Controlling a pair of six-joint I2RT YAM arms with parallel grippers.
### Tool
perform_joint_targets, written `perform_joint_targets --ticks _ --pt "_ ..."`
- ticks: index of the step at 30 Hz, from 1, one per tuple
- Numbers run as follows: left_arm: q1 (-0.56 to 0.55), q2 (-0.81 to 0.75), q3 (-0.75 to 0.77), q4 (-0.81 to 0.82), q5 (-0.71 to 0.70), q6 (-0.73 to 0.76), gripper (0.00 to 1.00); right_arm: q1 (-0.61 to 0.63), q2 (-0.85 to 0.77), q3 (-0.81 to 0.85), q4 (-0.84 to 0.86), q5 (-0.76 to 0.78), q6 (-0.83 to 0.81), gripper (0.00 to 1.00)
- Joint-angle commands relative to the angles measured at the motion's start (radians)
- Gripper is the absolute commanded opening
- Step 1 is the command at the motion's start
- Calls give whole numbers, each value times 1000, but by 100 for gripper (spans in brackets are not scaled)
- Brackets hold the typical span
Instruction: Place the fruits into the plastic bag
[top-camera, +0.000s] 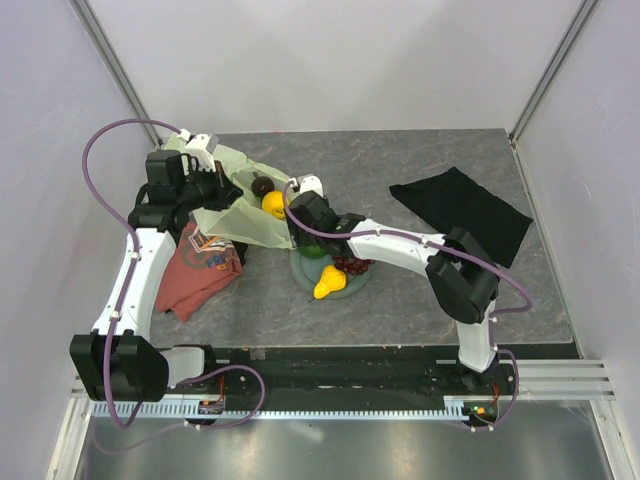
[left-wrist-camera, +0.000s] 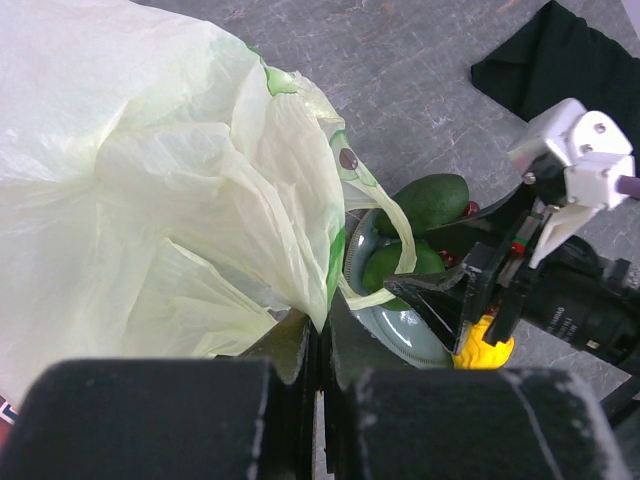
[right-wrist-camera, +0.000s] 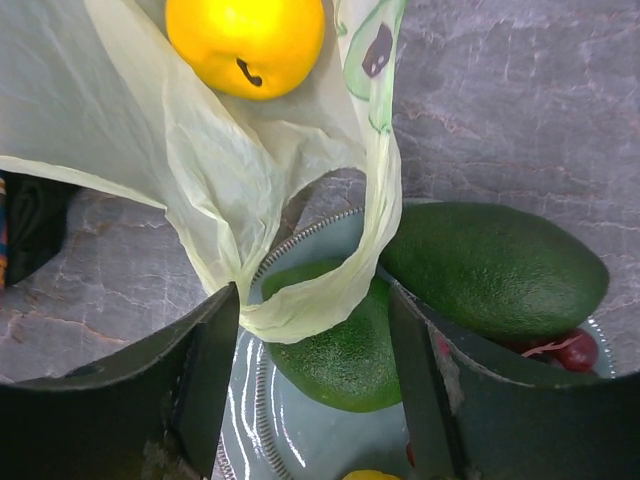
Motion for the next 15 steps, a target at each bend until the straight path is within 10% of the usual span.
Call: perform_joint_targets --ticks 1,15 --pt "2 -1 7 25 21 -22 2 -10 27 58 -6 -16 23 67" --pt "2 10 6 25 18 -24 1 -56 44 76 78 -83 8 34"
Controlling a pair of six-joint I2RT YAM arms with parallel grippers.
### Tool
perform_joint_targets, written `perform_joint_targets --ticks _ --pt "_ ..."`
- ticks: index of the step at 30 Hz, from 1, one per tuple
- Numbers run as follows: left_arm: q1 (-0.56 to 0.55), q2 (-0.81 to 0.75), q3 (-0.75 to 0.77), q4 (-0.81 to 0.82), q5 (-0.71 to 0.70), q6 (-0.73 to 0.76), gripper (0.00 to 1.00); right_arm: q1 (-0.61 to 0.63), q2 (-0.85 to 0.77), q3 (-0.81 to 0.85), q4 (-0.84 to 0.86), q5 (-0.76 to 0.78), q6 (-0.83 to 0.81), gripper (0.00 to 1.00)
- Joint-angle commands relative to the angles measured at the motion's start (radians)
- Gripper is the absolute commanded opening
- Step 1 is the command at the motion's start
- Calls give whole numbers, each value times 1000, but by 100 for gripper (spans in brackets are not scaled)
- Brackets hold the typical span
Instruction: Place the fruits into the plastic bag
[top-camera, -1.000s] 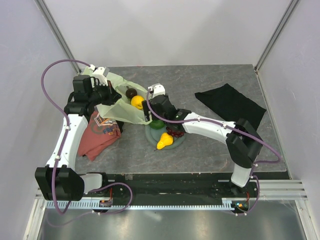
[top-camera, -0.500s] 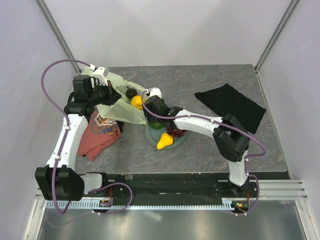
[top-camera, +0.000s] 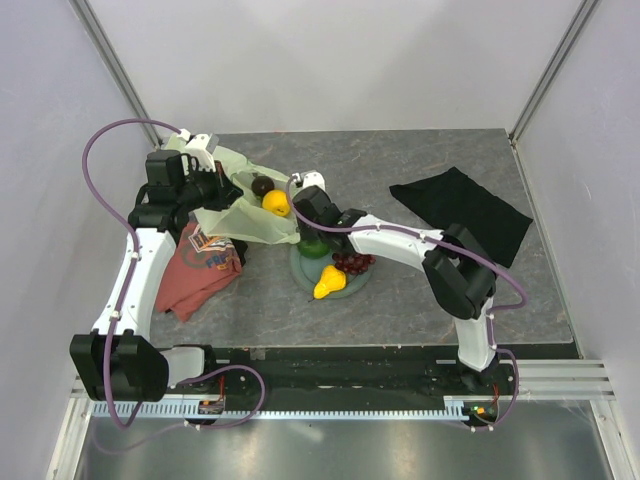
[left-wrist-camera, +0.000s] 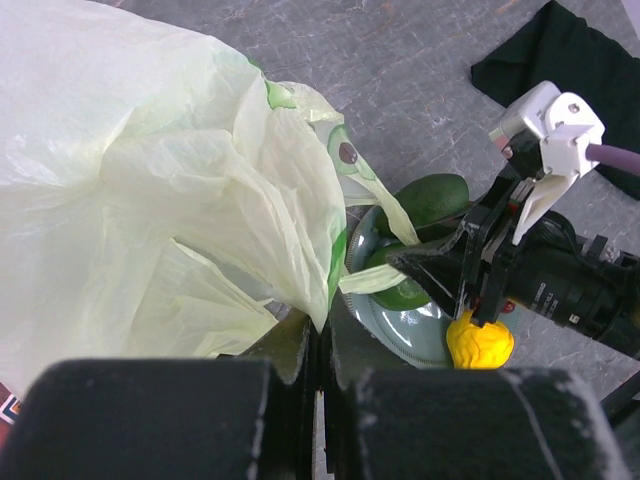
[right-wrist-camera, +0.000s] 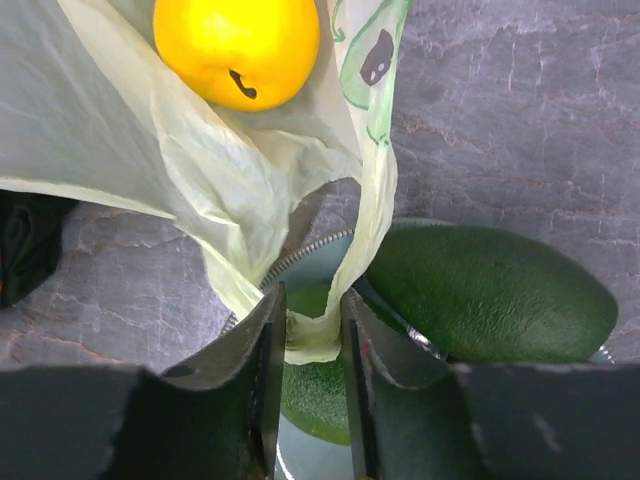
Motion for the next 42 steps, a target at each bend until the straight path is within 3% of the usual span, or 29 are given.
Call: perform_joint_targets --ticks 1,2,3,8,19,26,40,42 --pt "2 14 7 27 23 -27 1 -30 3 67 73 -53 0 24" --pt "2 20 7 28 28 -28 2 -38 -6 72 85 -70 5 5" --pt "2 22 7 30 32 -30 2 -58 -10 77 91 -79 7 0" --pt "2 26 10 73 93 -73 2 -135 -69 130 136 -154 -12 0" --pt "44 17 263 68 215 -198 2 -198 -107 511 8 -185 -153 0" --pt "57 -9 274 73 221 -211 2 -213 -165 482 5 -147 -173 0" --pt "57 22 61 149 173 -108 1 -216 -135 396 -2 -133 -165 0" --pt "58 5 36 177 167 -106 2 -216 -139 397 -2 -130 -164 4"
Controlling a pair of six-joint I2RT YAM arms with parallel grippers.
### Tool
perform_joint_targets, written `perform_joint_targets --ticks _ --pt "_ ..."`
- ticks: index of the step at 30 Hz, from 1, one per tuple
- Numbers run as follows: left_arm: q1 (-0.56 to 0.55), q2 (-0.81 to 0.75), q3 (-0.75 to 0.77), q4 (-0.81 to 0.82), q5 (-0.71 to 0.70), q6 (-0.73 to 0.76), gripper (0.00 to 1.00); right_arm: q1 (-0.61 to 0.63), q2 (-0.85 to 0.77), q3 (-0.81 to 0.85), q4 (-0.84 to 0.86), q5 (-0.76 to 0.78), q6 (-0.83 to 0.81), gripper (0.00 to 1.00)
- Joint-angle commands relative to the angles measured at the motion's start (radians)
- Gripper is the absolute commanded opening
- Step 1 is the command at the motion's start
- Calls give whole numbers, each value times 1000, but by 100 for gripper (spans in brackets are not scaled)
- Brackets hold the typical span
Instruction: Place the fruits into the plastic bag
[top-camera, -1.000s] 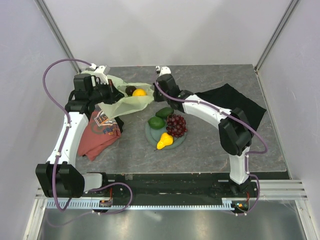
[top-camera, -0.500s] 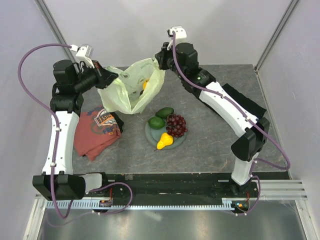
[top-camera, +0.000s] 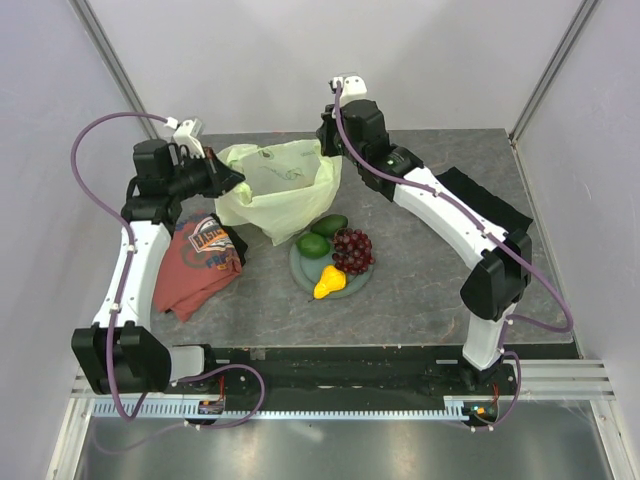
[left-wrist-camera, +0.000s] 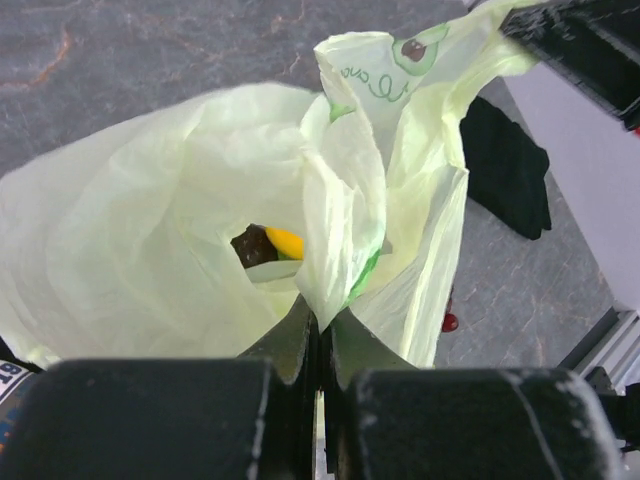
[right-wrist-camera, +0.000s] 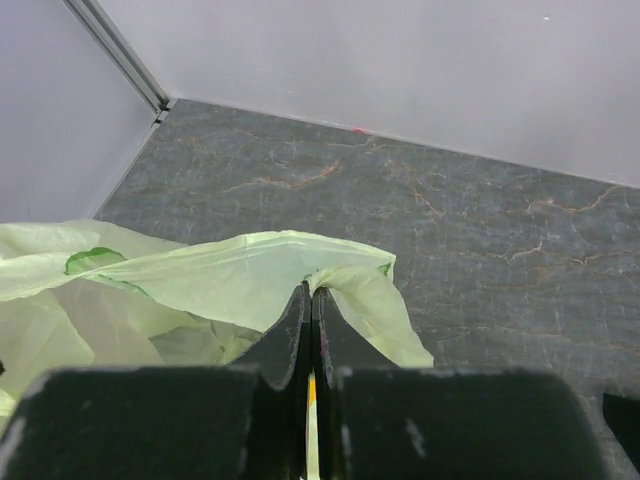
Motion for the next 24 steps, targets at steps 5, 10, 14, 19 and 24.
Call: perform_joint_targets --ticks 5,10,14,19,24 --pt "2 -36 -35 89 3 40 2 -2 -41 -7 21 6 -9 24" --pt "2 -49 -35 100 -4 28 2 -2 -99 -45 21 -6 -26 66" --pt "3 -25 7 100 25 -6 1 -2 -207 -134 34 15 -36 83" --pt "2 -8 22 103 39 -35 2 -4 -355 -301 34 92 -29 90" --pt "2 -10 27 112 38 -55 1 -2 -553 -504 48 132 3 90"
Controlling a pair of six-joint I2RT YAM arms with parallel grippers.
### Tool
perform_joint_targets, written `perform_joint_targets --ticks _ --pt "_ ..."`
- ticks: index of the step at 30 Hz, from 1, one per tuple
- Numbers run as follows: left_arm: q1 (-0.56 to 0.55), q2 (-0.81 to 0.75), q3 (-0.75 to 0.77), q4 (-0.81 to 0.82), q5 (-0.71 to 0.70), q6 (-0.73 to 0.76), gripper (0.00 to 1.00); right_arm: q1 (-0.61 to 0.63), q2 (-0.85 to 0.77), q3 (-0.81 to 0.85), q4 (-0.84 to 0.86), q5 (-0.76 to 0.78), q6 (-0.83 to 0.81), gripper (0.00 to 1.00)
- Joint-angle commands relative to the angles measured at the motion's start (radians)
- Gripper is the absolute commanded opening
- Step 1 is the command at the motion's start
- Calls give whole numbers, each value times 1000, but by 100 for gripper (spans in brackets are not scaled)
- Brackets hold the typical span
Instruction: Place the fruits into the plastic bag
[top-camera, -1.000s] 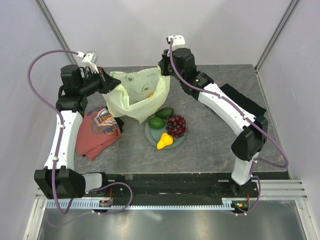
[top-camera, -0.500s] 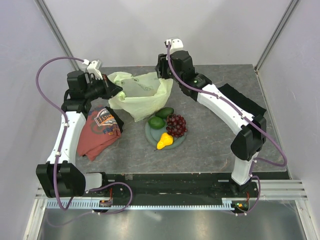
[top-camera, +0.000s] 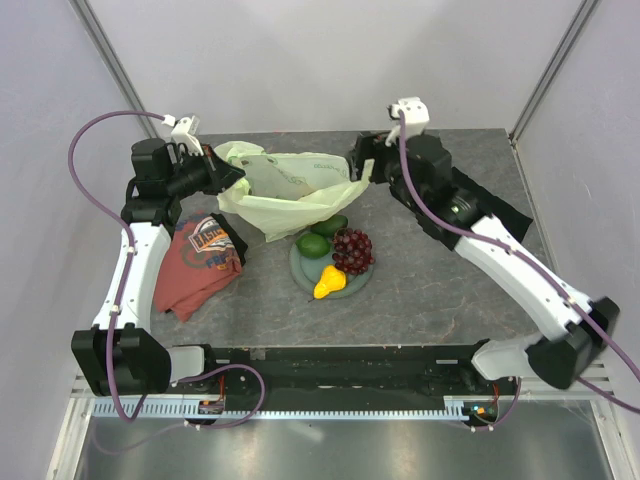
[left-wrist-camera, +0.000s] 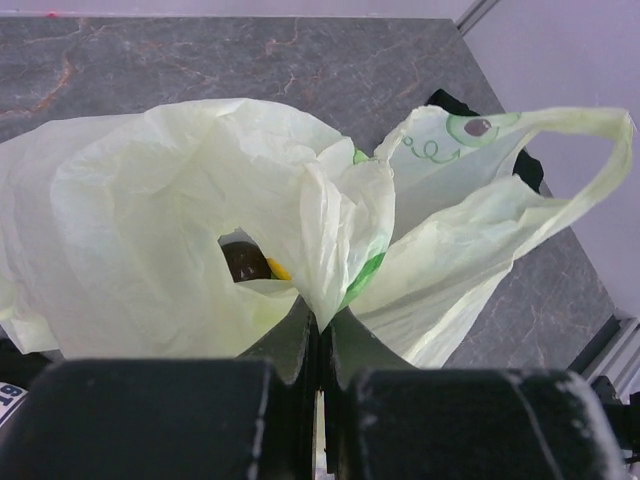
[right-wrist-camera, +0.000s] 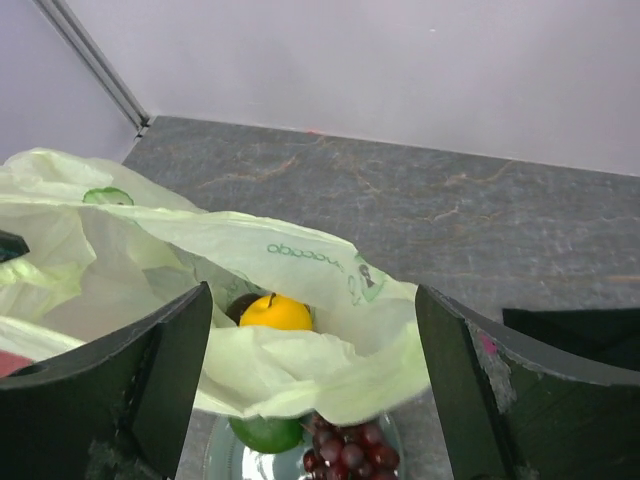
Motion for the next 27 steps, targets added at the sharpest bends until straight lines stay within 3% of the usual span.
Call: perform_joint_targets --ticks 1,9,13,24,27 --pt "2 1 51 48 29 -43 1 -4 -149 -188 32 37 42 89" --pt "2 4 27 82 49 -60 1 78 -264 -433 -17 0 126 80" --pt "5 -33 -13 82 58 -54 1 242 -206 -461 -61 83 137 77" --pt "8 -50 -46 63 38 -26 2 414 -19 -488 -74 158 195 84" --pt "11 -56 -50 62 26 -21 2 417 49 -462 -115 198 281 87"
